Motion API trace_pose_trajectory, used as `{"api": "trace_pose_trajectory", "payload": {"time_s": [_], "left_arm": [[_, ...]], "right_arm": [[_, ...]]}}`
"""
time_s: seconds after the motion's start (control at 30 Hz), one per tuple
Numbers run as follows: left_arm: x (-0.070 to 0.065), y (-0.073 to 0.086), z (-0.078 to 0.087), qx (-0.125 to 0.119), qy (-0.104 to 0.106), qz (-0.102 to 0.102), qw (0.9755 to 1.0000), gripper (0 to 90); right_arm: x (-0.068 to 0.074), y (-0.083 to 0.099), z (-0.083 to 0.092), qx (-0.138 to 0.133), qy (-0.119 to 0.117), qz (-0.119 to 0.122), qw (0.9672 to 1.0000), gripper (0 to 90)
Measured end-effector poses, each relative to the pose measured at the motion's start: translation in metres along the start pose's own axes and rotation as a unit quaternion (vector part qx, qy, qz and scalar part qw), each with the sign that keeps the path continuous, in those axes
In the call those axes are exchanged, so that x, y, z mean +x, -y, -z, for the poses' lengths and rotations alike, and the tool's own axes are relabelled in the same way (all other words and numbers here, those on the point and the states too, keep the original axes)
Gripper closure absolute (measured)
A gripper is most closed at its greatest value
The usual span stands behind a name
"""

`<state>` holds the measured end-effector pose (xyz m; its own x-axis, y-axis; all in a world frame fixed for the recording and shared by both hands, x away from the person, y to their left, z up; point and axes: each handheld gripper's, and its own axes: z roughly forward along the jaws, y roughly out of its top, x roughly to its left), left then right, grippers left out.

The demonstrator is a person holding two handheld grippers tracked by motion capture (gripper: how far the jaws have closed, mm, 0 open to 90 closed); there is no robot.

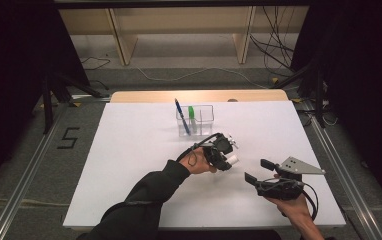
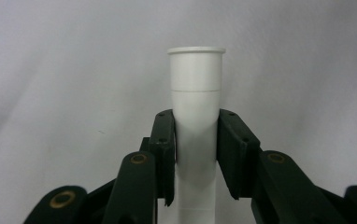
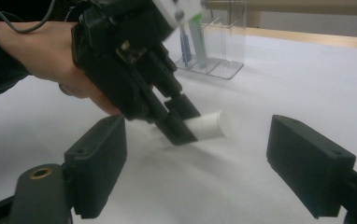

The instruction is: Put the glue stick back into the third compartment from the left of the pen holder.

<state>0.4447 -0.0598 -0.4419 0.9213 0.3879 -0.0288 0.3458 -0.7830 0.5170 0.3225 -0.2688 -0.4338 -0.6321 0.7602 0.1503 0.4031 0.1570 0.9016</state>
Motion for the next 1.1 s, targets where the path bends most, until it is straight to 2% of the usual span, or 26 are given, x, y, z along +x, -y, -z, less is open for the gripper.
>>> {"api": "trace_pose_trajectory", "payload": {"time_s": [0.03, 0.1, 0.13, 0.17, 0.2, 0.23, 0.27, 0.3, 0.37, 0.4, 0.43, 0.53, 0.57, 0.6, 0.63, 0.67, 0.7, 0.73, 0.8, 0.83, 0.9, 1.0, 1.1], "left_arm": [[0.003, 0.002, 0.005, -0.018, -0.005, 0.010, 0.9998, 68.8], [0.004, 0.003, 0.007, -0.027, -0.009, 0.017, 0.9995, 68.9], [0.007, 0.004, 0.011, -0.044, -0.019, 0.030, 0.9984, 68.9], [0.008, 0.005, 0.013, -0.054, -0.023, 0.034, 0.9977, 68.9], [0.008, 0.005, 0.013, -0.054, -0.023, 0.034, 0.9977, 68.8], [0.010, 0.007, 0.017, -0.077, -0.029, 0.048, 0.9954, 68.9], [0.011, 0.007, 0.019, -0.087, -0.034, 0.054, 0.9942, 68.8], [0.011, 0.007, 0.019, -0.087, -0.034, 0.054, 0.9942, 68.8], [0.013, 0.009, 0.023, -0.107, -0.043, 0.068, 0.9910, 68.9], [0.016, 0.010, 0.027, -0.128, -0.051, 0.081, 0.9872, 68.8], [0.016, 0.010, 0.027, -0.128, -0.051, 0.081, 0.9872, 68.8], [0.019, 0.012, 0.034, -0.155, -0.063, 0.101, 0.9807, 68.8], [0.020, 0.013, 0.036, -0.164, -0.070, 0.106, 0.9783, 68.8], [0.023, 0.014, 0.040, -0.180, -0.074, 0.117, 0.9738, 68.8], [0.023, 0.014, 0.040, -0.180, -0.074, 0.117, 0.9738, 68.8], [0.026, 0.015, 0.045, -0.199, -0.084, 0.128, 0.9681, 68.8], [0.026, 0.015, 0.045, -0.199, -0.084, 0.128, 0.9681, 68.8], [0.029, 0.015, 0.050, -0.217, -0.094, 0.137, 0.9619, 68.8], [0.032, 0.015, 0.054, -0.229, -0.099, 0.147, 0.9572, 68.8], [0.034, 0.015, 0.056, -0.233, -0.103, 0.148, 0.9556, 68.8], [0.038, 0.014, 0.059, -0.233, -0.098, 0.149, 0.9559, 68.8], [0.042, 0.012, 0.062, -0.239, -0.103, 0.152, 0.9535, 68.8], [0.044, 0.011, 0.065, -0.246, -0.110, 0.157, 0.9501, 68.8]], "right_arm": [[0.000, 0.000, 0.000, 0.000, 0.000, 0.000, 1.0000, 21.0], [0.000, 0.000, 0.000, 0.001, 0.000, -0.001, 1.0000, 21.0], [0.000, 0.000, 0.000, 0.001, 0.000, 0.000, 1.0000, 21.0], [0.000, 0.000, 0.000, 0.001, 0.000, 0.000, 1.0000, 21.0], [0.000, 0.000, -0.001, 0.001, 0.000, 0.000, 1.0000, 21.0], [0.000, 0.000, 0.000, 0.001, 0.001, 0.000, 1.0000, 21.0], [0.000, 0.000, 0.000, 0.001, 0.000, 0.000, 1.0000, 21.0], [0.000, 0.000, 0.000, 0.001, 0.000, -0.001, 1.0000, 21.0], [0.000, 0.000, -0.001, 0.000, 0.000, -0.001, 1.0000, 21.0], [0.000, 0.000, -0.001, 0.000, 0.000, 0.000, 1.0000, 21.0], [0.000, 0.000, -0.001, 0.000, 0.000, 0.000, 1.0000, 21.0], [0.000, 0.000, -0.001, -0.001, 0.000, 0.000, 1.0000, 21.0], [0.000, 0.000, -0.001, 0.000, 0.000, 0.000, 1.0000, 21.0], [0.000, 0.000, -0.001, -0.001, 0.000, 0.000, 1.0000, 21.0], [0.000, 0.000, -0.001, -0.001, 0.000, 0.000, 1.0000, 21.0], [0.000, 0.000, -0.001, -0.001, -0.001, 0.002, 1.0000, 21.0], [0.000, 0.000, -0.001, -0.001, -0.001, 0.002, 1.0000, 21.0], [0.000, 0.000, -0.001, -0.001, -0.002, 0.002, 1.0000, 21.0], [0.000, 0.000, -0.001, -0.001, -0.002, 0.002, 1.0000, 21.0], [0.000, 0.000, -0.001, 0.000, -0.001, 0.003, 1.0000, 21.0], [0.000, 0.000, -0.001, 0.000, -0.002, 0.003, 1.0000, 21.0], [0.000, 0.000, -0.001, 0.000, -0.002, 0.003, 1.0000, 21.0], [0.000, 0.000, -0.002, 0.000, -0.002, 0.003, 1.0000, 21.0]]}}
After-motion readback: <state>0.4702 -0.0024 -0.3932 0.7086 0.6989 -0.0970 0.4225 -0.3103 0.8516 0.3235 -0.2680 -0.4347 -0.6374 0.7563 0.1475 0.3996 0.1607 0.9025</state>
